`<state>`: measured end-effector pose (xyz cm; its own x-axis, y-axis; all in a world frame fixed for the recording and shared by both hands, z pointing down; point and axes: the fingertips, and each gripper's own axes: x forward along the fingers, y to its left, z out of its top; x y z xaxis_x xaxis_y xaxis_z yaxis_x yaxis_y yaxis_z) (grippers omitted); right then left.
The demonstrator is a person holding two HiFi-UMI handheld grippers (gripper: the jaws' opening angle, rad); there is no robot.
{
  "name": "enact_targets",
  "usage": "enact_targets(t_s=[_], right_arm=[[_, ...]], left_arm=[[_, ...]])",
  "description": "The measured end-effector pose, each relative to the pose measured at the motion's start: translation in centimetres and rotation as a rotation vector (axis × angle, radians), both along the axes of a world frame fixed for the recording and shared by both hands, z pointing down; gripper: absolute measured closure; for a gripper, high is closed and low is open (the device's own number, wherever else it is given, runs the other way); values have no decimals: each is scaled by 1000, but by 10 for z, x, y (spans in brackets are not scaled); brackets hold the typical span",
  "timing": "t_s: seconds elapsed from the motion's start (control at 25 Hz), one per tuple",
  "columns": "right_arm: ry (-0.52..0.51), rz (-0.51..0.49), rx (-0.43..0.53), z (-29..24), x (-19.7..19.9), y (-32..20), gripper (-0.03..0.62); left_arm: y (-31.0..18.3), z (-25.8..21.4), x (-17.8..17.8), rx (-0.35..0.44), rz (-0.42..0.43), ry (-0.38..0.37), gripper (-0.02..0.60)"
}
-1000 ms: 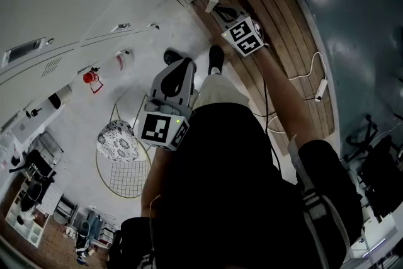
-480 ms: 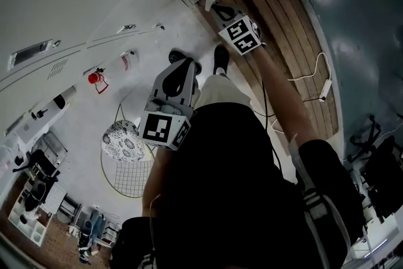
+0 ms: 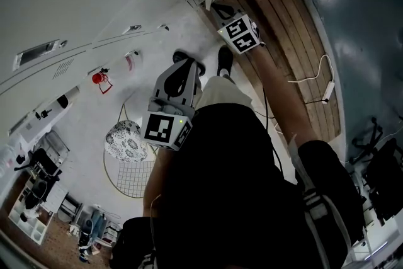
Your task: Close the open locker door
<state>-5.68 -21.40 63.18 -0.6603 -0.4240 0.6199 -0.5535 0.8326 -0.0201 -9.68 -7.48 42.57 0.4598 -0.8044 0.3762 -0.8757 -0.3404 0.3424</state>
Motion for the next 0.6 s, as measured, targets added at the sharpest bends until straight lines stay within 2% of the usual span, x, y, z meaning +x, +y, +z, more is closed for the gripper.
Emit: enact_targets(t_s=[0.6], right_arm=[[-58, 111, -26, 0, -29, -20, 591]], left_arm=[[-1, 0, -15, 6, -21, 15, 563]])
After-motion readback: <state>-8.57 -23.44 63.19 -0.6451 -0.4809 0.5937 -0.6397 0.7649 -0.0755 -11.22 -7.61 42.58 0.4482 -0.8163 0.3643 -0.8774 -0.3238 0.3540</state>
